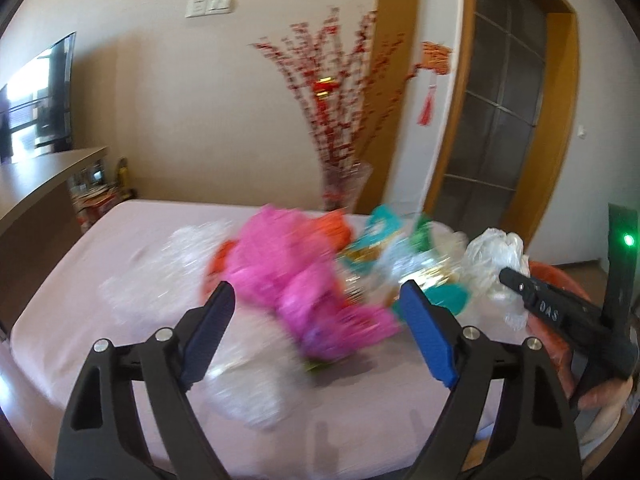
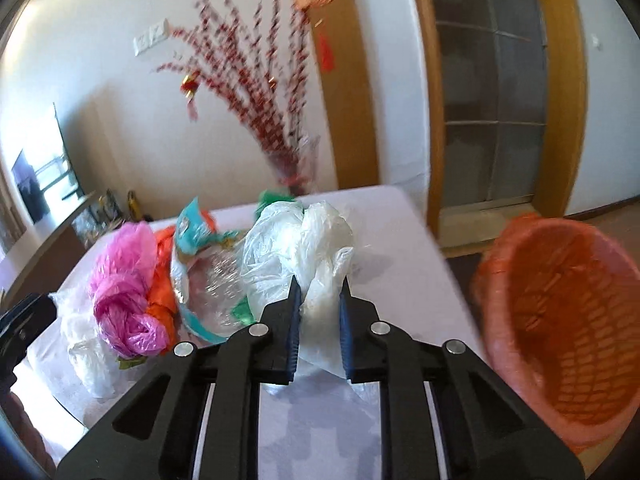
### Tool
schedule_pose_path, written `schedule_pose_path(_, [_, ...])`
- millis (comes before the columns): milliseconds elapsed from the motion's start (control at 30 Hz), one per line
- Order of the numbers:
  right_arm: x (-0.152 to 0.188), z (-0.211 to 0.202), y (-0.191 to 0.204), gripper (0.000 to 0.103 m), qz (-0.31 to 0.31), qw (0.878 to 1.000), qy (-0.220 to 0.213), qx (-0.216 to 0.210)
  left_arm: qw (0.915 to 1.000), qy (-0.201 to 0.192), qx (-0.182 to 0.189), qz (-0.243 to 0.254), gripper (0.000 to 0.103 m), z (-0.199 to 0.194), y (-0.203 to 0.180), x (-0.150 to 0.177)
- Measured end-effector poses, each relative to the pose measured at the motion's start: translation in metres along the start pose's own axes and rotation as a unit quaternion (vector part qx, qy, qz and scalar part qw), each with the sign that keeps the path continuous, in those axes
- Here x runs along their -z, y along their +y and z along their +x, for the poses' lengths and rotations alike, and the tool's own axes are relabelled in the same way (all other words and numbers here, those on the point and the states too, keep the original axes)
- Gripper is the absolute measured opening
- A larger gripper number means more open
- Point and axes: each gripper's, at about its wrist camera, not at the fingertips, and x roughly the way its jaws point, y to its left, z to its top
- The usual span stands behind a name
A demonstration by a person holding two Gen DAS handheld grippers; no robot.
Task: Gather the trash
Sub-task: 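Grasp the white plastic bag with the right tool while the left tool reaches toward the teal snack bag, then grasp the teal snack bag with the left tool while the right tool lifts the white bag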
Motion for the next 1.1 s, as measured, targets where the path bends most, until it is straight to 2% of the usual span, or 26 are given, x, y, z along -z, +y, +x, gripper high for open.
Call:
schedule_pose_path(167, [0.006,-0.025,-0.029,0.017,0.014,0.999,-0.013,0.043,0.9989,0.015,0.034,0.029,0.083,0.023,-0.045,-0.018])
schedule_pose_path(267, [0.01,-0.027,-0.044,0.017,0.023,0.998,-0.008,0.057,0.9979,0.03,0.02,0.054,0.083,0.045,-0.069,-0.022])
schedule_pose_path(367, [0.013,-0.029,-0.054,0.017,0.028,0.997,-0.002,0.065,0.9947,0.069,-0.006,0.075,0.079,0.078,-0.083,-0.018])
schedule_pose_path(467, [0.015,-0.031,-0.059,0.017,0.027,0.997,0.0,0.068,0.9914,0.107,-0.008,0.074,0.057,0.097,-0.08,-0.009])
schedule_pose_path(500, [0.016,-0.032,-0.06,0.017,0.027,0.997,0.001,0.068,0.99,0.122,-0.008,0.071,0.045,0.104,-0.077,-0.005])
schedule_pose_path(533, [0.016,-0.033,-0.061,0.017,0.028,0.997,0.001,0.068,0.9889,0.133,-0.005,0.066,0.029,0.108,-0.075,-0.001])
schedule_pose_path(567, [0.017,-0.033,-0.062,0.017,0.029,0.997,0.001,0.067,0.9884,0.139,0.0,0.061,0.021,0.109,-0.072,0.002])
schedule_pose_path(600, [0.017,-0.034,-0.063,0.017,0.03,0.997,0.001,0.064,0.9878,0.146,0.007,0.053,0.009,0.111,-0.069,0.004])
schedule_pose_path(633, [0.017,-0.034,-0.062,0.017,0.031,0.998,0.001,0.062,0.9876,0.148,0.011,0.05,0.005,0.111,-0.067,0.005])
schedule_pose_path(767, [0.017,-0.038,-0.06,0.017,0.03,0.998,-0.006,0.057,0.9899,0.132,0.016,0.05,0.003,0.097,-0.058,0.002])
schedule_pose_path(1100, [0.01,-0.048,-0.057,0.017,0.032,0.998,-0.025,0.044,0.9987,0.04,0.0,0.033,0.002,0.033,-0.027,-0.041])
